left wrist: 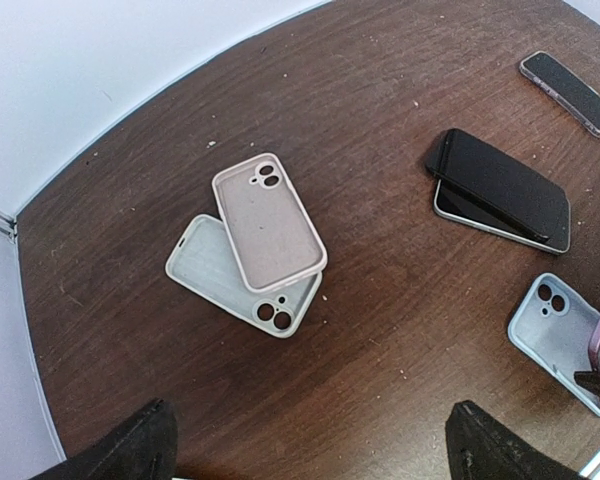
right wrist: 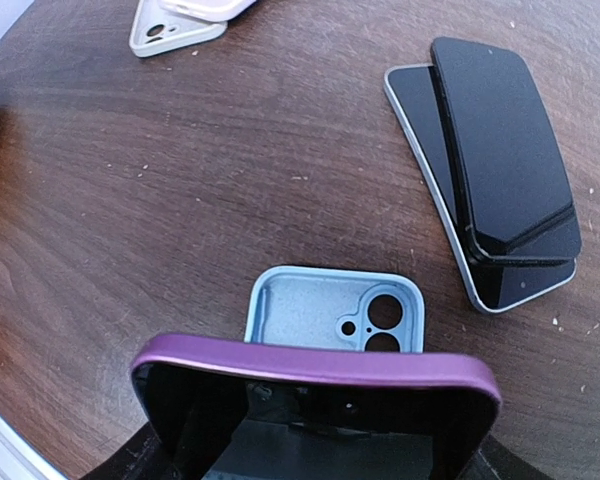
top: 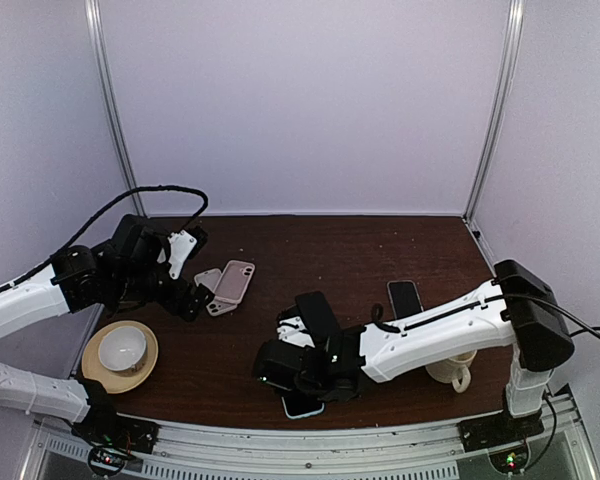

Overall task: Put the phone into the phone case
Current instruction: Install the phone into the phone case.

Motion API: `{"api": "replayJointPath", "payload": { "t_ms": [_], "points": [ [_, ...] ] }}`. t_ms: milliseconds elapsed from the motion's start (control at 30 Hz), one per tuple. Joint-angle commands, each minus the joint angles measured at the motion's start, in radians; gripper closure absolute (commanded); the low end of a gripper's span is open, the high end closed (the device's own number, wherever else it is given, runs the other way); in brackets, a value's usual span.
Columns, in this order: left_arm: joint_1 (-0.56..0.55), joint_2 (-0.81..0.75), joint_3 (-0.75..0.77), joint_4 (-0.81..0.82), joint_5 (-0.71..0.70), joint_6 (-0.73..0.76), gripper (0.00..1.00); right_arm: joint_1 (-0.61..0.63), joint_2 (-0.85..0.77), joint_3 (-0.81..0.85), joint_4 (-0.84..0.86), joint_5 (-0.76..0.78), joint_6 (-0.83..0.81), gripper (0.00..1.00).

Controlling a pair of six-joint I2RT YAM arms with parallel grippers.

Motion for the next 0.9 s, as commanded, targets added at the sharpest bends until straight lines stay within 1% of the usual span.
{"api": "replayJointPath", "payload": {
  "t_ms": [0, 100, 200, 333, 400, 500, 533, 733, 867],
  "points": [
    [0.004, 0.006, -0.005, 0.042, 0.0, 0.008, 0.02, -0.017, 0.028, -0.017, -0.038, -0.03, 0.09, 0.96],
    [0.004, 0.009, -0.005, 0.043, 0.0, 0.009, 0.02, -0.023, 0.036, -0.007, -0.06, -0.032, 0.104, 0.93],
    [0.004, 0.009, -0.005, 0.043, 0.0, 0.01, 0.03, -0.026, 0.047, 0.003, -0.069, -0.034, 0.094, 0.86],
    [0.004, 0.01, -0.005, 0.043, 0.0, 0.011, 0.02, -0.028, 0.052, 0.011, -0.067, -0.023, 0.053, 0.8],
    [0.004, 0.01, -0.005, 0.043, 0.0, 0.01, 0.03, -0.028, 0.057, 0.012, -0.066, -0.025, 0.038, 0.74],
    [0.004, 0.011, -0.005, 0.043, 0.0, 0.012, 0.02, -0.035, 0.066, 0.007, -0.057, -0.034, 0.034, 0.59],
    [0.004, 0.011, -0.005, 0.043, 0.0, 0.012, 0.03, -0.035, 0.068, 0.008, -0.057, -0.037, 0.035, 0.55],
    [0.004, 0.01, -0.004, 0.043, 0.003, 0.012, 0.03, -0.043, 0.081, 0.02, -0.057, -0.035, 0.028, 0.41],
    [0.004, 0.009, -0.004, 0.043, 0.006, 0.013, 0.02, -0.049, 0.09, 0.027, -0.059, -0.033, 0.022, 0.39]
  ]
}}
